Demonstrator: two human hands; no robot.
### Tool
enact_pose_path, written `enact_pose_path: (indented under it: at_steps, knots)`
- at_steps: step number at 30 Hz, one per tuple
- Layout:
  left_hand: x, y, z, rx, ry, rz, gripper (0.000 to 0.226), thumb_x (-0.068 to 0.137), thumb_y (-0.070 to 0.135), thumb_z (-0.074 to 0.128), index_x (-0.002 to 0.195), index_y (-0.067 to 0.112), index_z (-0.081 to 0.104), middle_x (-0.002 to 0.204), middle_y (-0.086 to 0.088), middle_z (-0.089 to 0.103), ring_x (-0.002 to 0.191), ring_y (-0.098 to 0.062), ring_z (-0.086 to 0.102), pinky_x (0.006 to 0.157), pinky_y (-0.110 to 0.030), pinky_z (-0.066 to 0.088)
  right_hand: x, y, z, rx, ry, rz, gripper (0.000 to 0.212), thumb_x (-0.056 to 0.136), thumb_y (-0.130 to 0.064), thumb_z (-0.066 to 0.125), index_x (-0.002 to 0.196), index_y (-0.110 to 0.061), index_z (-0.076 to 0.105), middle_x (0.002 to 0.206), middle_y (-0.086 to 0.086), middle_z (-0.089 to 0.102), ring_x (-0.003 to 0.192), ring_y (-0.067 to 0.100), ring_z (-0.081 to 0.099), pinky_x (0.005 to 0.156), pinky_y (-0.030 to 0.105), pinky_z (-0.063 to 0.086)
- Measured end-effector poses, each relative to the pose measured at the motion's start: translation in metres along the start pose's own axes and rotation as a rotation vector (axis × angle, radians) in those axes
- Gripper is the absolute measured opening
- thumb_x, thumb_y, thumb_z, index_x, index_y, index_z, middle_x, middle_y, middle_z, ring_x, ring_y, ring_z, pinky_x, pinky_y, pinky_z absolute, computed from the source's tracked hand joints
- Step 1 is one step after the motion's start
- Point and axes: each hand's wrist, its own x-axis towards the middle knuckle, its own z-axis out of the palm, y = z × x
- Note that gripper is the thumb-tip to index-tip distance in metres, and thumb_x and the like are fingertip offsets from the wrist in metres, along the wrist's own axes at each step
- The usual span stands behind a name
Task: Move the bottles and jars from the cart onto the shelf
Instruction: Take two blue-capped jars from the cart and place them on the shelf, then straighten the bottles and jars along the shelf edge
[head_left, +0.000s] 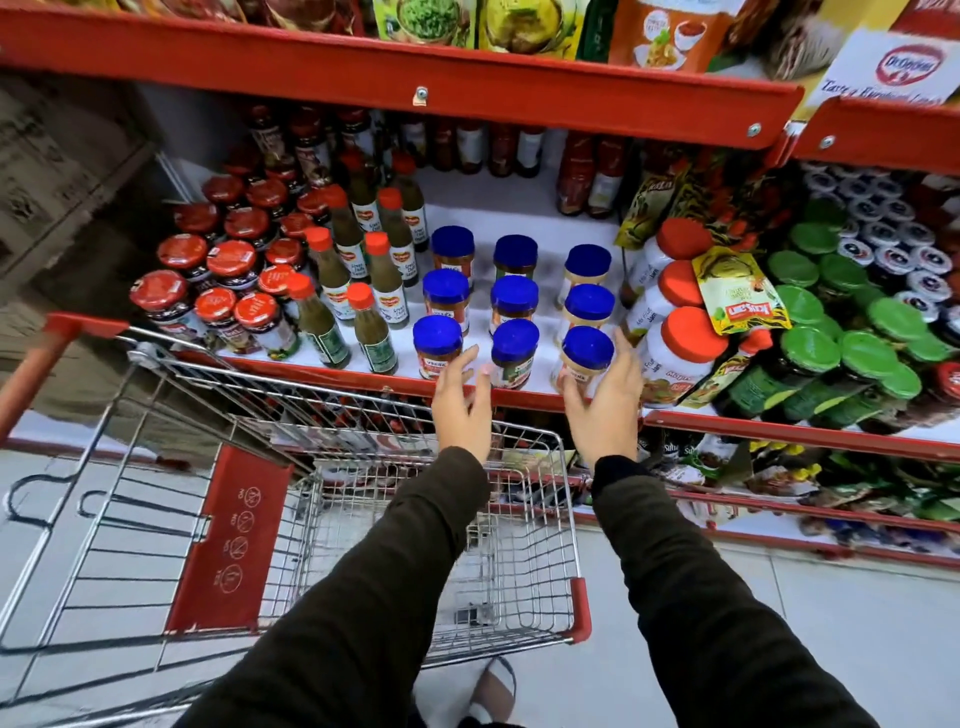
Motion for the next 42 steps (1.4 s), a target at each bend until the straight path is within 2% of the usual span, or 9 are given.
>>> enact_pose_path:
  at_steps: [2, 5, 9, 12, 15, 20, 28, 38, 42]
  knots:
    - [-0.004, -0.001, -0.021, -0.011, 0.042, 0.084, 0.033, 0.102, 0.025, 0.049, 0.132, 0.016, 0.058, 0.136, -0.006, 0.053, 0.117, -0.009, 0.056, 0.094, -0.011, 0.046, -0.011, -0.014, 0.01, -0.061, 0.022, -0.042, 0.071, 0.094, -0.033, 0.059, 0.152, -0.011, 0.024, 0.159, 0.015, 0.026, 0.15, 0.03, 0.022, 0.12, 0.046, 0.029]
    - [0.002, -0.005, -0.054, 0.031, 0.12, 0.159, 0.03, 0.102, 0.024, 0.046, 0.13, 0.02, 0.057, 0.133, -0.004, 0.049, 0.125, -0.014, 0.051, 0.107, -0.03, 0.042, -0.02, -0.039, 0.031, -0.056, -0.009, -0.091, 0.069, 0.095, -0.036, 0.057, 0.152, -0.011, 0.025, 0.163, 0.014, 0.022, 0.153, 0.029, 0.017, 0.121, 0.052, 0.027]
    - [0.023, -0.007, -0.101, 0.116, 0.183, 0.209, 0.032, 0.101, 0.017, 0.048, 0.133, 0.018, 0.052, 0.139, -0.006, 0.044, 0.129, -0.008, 0.041, 0.106, -0.002, 0.025, -0.024, -0.079, 0.065, 0.028, -0.079, -0.149, 0.07, 0.096, -0.037, 0.057, 0.154, -0.015, 0.024, 0.164, 0.008, 0.021, 0.155, 0.025, 0.017, 0.122, 0.051, 0.027]
    - [0.045, -0.009, -0.132, 0.127, 0.204, 0.198, 0.039, 0.101, 0.016, 0.048, 0.14, 0.015, 0.046, 0.147, -0.006, 0.04, 0.132, -0.004, 0.035, 0.103, 0.005, 0.019, -0.024, -0.112, 0.089, 0.124, -0.156, -0.155, 0.071, 0.096, -0.038, 0.058, 0.155, -0.019, 0.023, 0.166, 0.003, 0.019, 0.155, 0.018, 0.014, 0.123, 0.036, 0.022]
    - [0.07, -0.009, -0.155, 0.134, 0.208, 0.18, 0.048, 0.101, 0.02, 0.049, 0.147, 0.015, 0.037, 0.155, -0.007, 0.033, 0.144, -0.013, 0.029, 0.111, -0.009, 0.021, -0.02, -0.142, 0.109, 0.159, -0.227, -0.152, 0.071, 0.095, -0.035, 0.063, 0.154, -0.018, 0.028, 0.163, 0.002, 0.027, 0.151, 0.015, 0.024, 0.116, 0.02, 0.02]
    - [0.115, -0.012, -0.178, 0.165, 0.102, 0.077, 0.061, 0.1, 0.017, 0.051, 0.154, 0.01, 0.026, 0.161, -0.009, 0.028, 0.149, -0.021, 0.028, 0.114, -0.021, 0.02, -0.005, -0.168, 0.147, 0.199, -0.256, -0.019, 0.062, 0.084, -0.039, 0.075, 0.138, -0.019, 0.053, 0.139, 0.006, 0.06, 0.128, 0.023, 0.056, 0.107, 0.043, 0.048]
    - [0.158, -0.018, -0.204, 0.26, -0.12, 0.081, 0.039, 0.09, 0.018, 0.065, 0.128, 0.009, 0.06, 0.122, -0.009, 0.068, 0.116, -0.023, 0.063, 0.106, -0.044, 0.048, 0.014, -0.186, 0.168, 0.094, -0.254, 0.02, 0.028, 0.078, -0.034, 0.081, 0.097, -0.017, 0.07, 0.095, 0.0, 0.074, 0.089, 0.019, 0.068, 0.081, 0.04, 0.057]
    - [0.165, -0.009, -0.208, 0.303, 0.003, 0.087, 0.035, 0.07, 0.031, 0.087, 0.087, 0.019, 0.059, 0.088, 0.004, 0.064, 0.086, -0.016, 0.06, 0.081, -0.029, 0.05, 0.025, -0.193, 0.165, 0.148, -0.415, -0.007, 0.033, 0.081, -0.009, 0.076, 0.113, -0.01, 0.068, 0.103, 0.005, 0.072, 0.098, 0.02, 0.065, 0.094, 0.034, 0.051]
    - [0.166, -0.01, -0.204, 0.342, 0.031, 0.091, 0.04, 0.069, 0.036, 0.087, 0.086, 0.017, 0.055, 0.093, 0.0, 0.058, 0.086, -0.018, 0.055, 0.076, -0.026, 0.042, 0.027, -0.199, 0.162, 0.117, -0.437, -0.039, 0.036, 0.081, -0.005, 0.073, 0.115, -0.007, 0.065, 0.105, 0.011, 0.072, 0.099, 0.025, 0.066, 0.094, 0.036, 0.052]
